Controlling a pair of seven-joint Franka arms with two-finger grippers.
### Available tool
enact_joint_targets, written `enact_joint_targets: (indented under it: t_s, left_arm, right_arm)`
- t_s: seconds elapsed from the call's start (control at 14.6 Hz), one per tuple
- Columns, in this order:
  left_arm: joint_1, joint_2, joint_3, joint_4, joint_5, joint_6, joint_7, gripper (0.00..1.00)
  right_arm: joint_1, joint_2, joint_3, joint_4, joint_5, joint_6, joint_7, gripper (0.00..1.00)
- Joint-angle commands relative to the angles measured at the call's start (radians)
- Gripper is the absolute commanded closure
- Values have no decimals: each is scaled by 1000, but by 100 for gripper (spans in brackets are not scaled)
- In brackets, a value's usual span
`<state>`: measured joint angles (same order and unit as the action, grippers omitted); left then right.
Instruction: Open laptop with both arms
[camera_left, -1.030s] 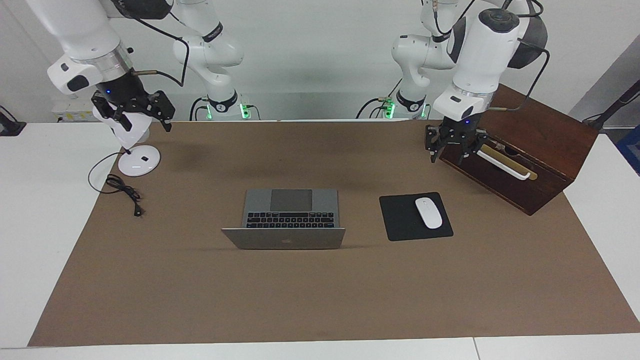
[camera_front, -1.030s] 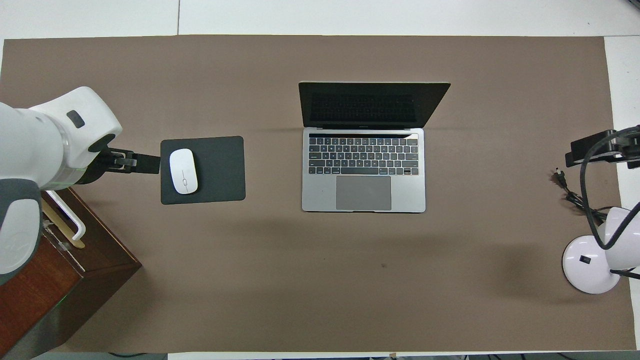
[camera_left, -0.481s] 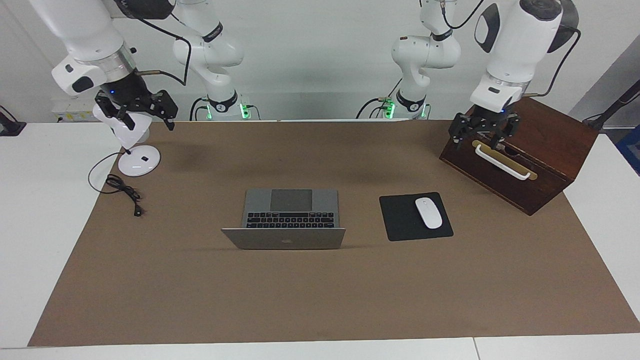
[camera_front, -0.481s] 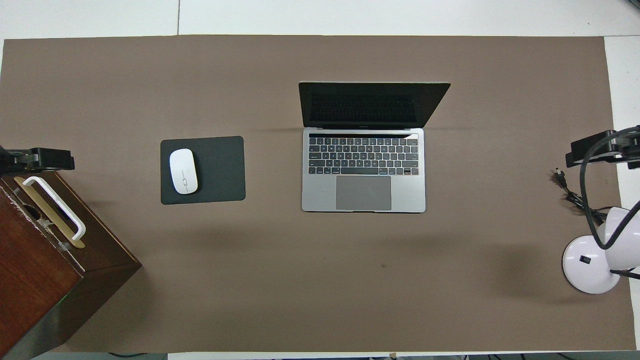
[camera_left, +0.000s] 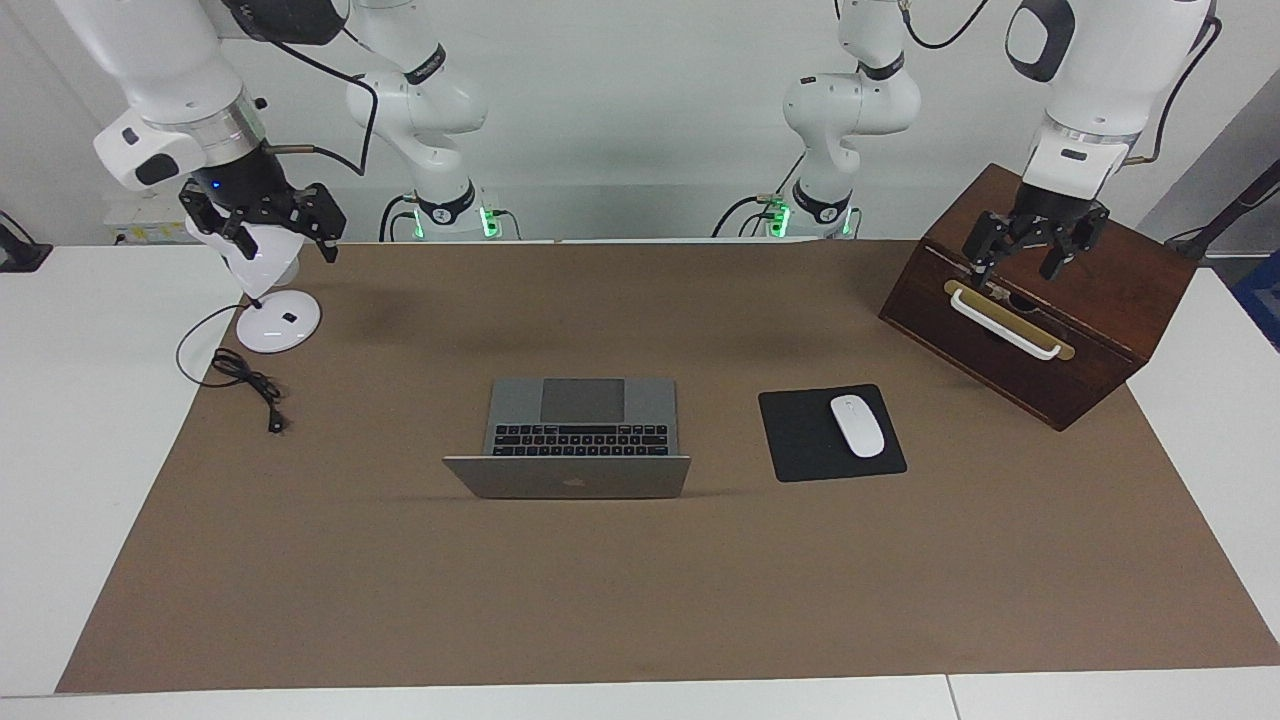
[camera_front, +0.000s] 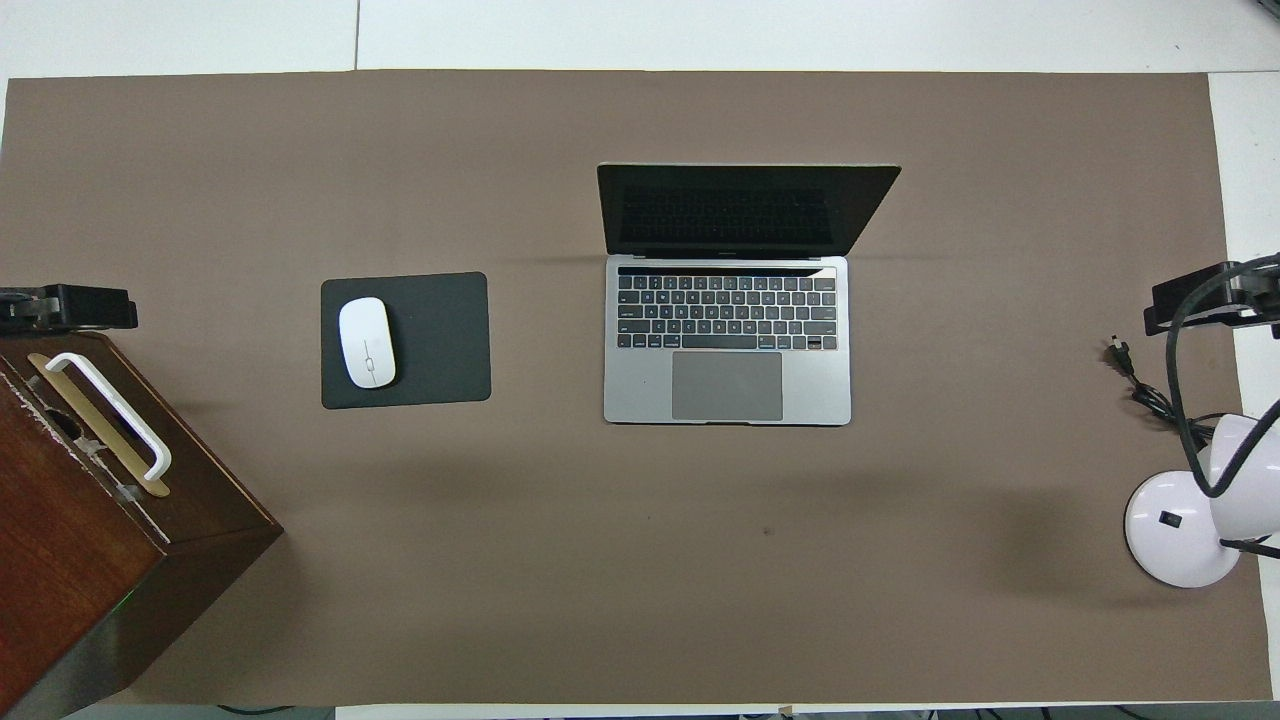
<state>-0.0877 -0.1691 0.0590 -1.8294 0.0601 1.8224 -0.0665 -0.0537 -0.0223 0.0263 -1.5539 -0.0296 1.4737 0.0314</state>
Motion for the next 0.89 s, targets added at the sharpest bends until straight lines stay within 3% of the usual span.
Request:
enact_joint_targets:
  t_s: [0.0, 0.27, 0.55, 0.82]
  left_arm:
    - [-6, 58, -1, 137, -9, -103, -6, 0]
    - [3, 94, 1, 211, -16, -156, -4, 0]
    - [26, 141, -1, 211, -42, -143, -6, 0]
    - [31, 135, -10, 156, -51, -158, -3, 0]
  right_arm:
    - [-25, -4, 27, -11, -24, -9, 9, 0]
    - [-25, -2, 30, -9, -23, -12, 5, 0]
    - [-26, -1, 29, -8, -9, -12, 5, 0]
    - [-26, -1, 27, -8, -9, -12, 7, 0]
